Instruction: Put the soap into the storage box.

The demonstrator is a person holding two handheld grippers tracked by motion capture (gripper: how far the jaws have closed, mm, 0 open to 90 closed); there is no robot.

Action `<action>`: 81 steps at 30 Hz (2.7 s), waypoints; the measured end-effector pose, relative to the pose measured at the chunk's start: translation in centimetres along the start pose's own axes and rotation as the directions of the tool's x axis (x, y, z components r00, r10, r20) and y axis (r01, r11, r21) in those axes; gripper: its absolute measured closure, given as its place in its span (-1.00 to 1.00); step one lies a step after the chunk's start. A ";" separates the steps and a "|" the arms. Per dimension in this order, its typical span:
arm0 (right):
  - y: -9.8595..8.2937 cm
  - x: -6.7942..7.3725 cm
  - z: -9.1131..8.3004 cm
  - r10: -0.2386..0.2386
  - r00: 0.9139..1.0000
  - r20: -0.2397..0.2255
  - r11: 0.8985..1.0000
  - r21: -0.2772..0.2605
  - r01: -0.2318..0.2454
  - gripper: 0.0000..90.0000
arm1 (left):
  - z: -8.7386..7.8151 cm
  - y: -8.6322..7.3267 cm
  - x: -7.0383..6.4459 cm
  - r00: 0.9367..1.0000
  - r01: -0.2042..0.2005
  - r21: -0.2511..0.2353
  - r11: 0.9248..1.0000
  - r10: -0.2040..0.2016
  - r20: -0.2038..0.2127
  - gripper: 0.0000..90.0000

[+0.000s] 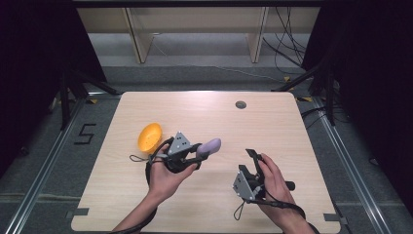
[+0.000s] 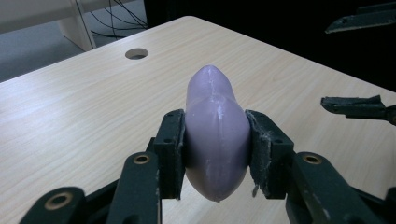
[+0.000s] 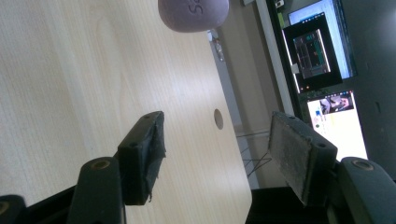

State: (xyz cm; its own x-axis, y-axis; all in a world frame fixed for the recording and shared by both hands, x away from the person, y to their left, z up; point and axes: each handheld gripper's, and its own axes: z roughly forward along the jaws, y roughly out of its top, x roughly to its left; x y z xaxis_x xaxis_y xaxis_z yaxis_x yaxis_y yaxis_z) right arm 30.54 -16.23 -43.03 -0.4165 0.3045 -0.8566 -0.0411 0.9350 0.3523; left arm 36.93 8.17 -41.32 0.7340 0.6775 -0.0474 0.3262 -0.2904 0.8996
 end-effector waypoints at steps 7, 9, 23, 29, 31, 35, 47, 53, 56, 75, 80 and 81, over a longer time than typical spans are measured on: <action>-0.4 -0.1 0.0 0.031 1.000 -0.006 0.999 0.009 -0.031 -0.16 | 0.0 -0.1 0.0 0.999 -0.009 -0.002 1.000 0.009 -0.034 0.32; -0.4 -0.6 0.1 -0.034 0.999 0.000 0.999 -0.016 0.034 -0.16 | 0.0 -0.1 0.0 0.999 0.006 -0.014 1.000 -0.006 -0.036 0.31; -0.7 -0.3 0.2 0.060 0.998 -0.023 0.998 0.022 -0.060 -0.15 | -0.6 -0.5 0.4 0.998 0.016 -0.038 0.999 -0.018 -0.066 0.32; -0.8 -0.3 0.3 0.055 0.998 -0.020 0.998 0.018 -0.055 -0.15 | -1.1 -0.6 0.6 0.995 0.038 -0.055 0.998 -0.043 -0.089 0.31; -0.9 -0.3 0.4 0.061 0.998 -0.029 0.998 0.020 -0.061 -0.15 | -1.2 -0.6 0.7 0.994 0.038 -0.060 0.997 -0.044 -0.100 0.32; -1.0 -0.4 0.4 0.069 0.997 -0.028 0.997 0.024 -0.068 -0.14 | -1.7 -0.6 1.1 0.991 0.048 -0.074 0.996 -0.057 -0.124 0.31; -1.1 -0.4 0.5 0.066 0.997 -0.034 0.998 0.024 -0.065 -0.14 | -2.6 -0.9 2.0 0.980 0.053 -0.096 0.994 -0.070 -0.184 0.31; -1.1 -0.4 0.5 0.071 0.997 -0.037 0.997 0.025 -0.070 -0.14 | -3.1 -1.0 2.5 0.974 0.057 -0.104 0.993 -0.078 -0.212 0.31; -1.1 -0.4 0.5 0.071 0.997 -0.036 0.997 0.025 -0.070 -0.13 | -3.4 -1.1 2.8 0.970 0.069 -0.112 0.991 -0.093 -0.224 0.31; -1.1 -0.4 0.5 0.073 0.997 -0.037 0.997 0.024 -0.072 -0.14 | -4.8 -1.4 5.1 0.939 0.097 -0.160 0.982 -0.144 -0.314 0.31; -1.1 -0.4 0.5 0.072 0.997 -0.036 0.997 0.024 -0.071 -0.14 | -4.9 -1.6 5.5 0.928 0.099 -0.169 0.981 -0.153 -0.341 0.31; -1.1 -0.4 0.5 0.072 0.997 -0.032 0.997 0.022 -0.071 -0.14 | -4.9 -1.6 5.5 0.927 0.100 -0.173 0.980 -0.154 -0.341 0.31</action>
State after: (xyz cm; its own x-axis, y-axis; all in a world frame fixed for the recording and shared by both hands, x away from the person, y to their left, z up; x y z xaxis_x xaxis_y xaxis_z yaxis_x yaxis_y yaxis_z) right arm 31.19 -17.29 -43.25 -0.4476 0.3647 -0.8165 0.0089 0.9148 0.4038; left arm 37.53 15.69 -40.92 0.4271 0.9035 -0.0347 0.2899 -0.1005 0.9518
